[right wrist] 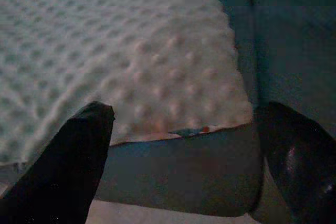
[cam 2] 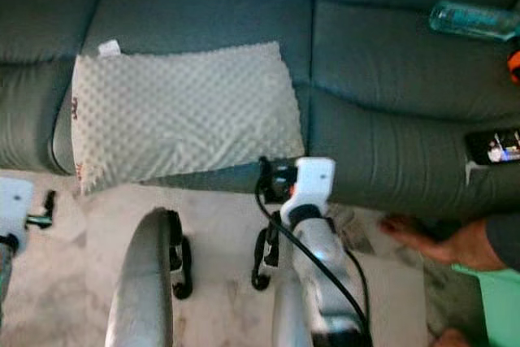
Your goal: Move the pillow to the sofa
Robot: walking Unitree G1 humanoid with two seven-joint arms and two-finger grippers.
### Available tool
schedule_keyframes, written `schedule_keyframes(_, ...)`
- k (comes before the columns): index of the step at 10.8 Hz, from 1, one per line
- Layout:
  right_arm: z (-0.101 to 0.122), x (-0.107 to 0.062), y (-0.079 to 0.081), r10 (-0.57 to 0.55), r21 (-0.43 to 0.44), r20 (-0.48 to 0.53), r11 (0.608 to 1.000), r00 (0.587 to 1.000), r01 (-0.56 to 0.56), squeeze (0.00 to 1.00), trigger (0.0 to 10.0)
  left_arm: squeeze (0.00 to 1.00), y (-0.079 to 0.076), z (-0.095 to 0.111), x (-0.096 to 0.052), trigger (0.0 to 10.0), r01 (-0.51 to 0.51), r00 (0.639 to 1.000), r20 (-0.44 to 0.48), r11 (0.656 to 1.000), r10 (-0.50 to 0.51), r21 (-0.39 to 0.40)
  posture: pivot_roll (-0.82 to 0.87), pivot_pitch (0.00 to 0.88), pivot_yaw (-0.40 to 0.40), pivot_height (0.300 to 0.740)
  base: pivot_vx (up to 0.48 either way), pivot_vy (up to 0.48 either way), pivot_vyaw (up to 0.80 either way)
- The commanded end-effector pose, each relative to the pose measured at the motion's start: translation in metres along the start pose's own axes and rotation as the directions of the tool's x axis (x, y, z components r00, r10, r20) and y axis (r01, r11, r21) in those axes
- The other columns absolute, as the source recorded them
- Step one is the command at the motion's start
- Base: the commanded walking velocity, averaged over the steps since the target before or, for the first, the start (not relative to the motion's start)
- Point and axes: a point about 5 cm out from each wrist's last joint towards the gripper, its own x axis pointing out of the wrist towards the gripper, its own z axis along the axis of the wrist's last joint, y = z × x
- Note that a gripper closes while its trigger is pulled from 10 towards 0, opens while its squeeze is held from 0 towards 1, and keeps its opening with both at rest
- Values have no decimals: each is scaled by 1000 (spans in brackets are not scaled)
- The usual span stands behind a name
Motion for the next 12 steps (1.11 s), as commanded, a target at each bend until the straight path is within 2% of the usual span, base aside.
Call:
schedule_keyframes(1,-8,-10,-8,-38,9,-66,999,997,39,0,10000,0,-10,-11,-6,10000,87,995,-58,996,-86,7,94,371,-22,630,0,0,0)
schedule_keyframes(3,-5,-6,-15,-65,16,-85,998,994,66,0,10000,0,-29,-6,-2,10000,228,972,-64,974,-228,2,92,365,-20,630,0,0,0)
schedule_keyframes(5,4,0,-7,-30,52,-85,998,996,34,0,10000,0,-49,6,10,10000,297,954,-37,954,-296,26,77,361,-19,630,0,0,0)
schedule_keyframes(7,10,-1,-11,-43,54,-80,997,996,48,0,10000,0,-66,6,23,10000,342,940,-51,936,-338,81,44,361,-13,630,0,0,0)
schedule_keyframes(8,11,-2,-13,-52,52,-80,997,995,57,0,10000,0,-70,6,26,10000,348,937,-54,933,-345,94,29,362,-13,630,0,0,0)
schedule_keyframes(12,21,-7,-21,-95,42,-73,994,993,98,0,10000,0,-104,30,60,10000,325,943,16,928,-333,182,-36,371,-20,630,0,0,0)
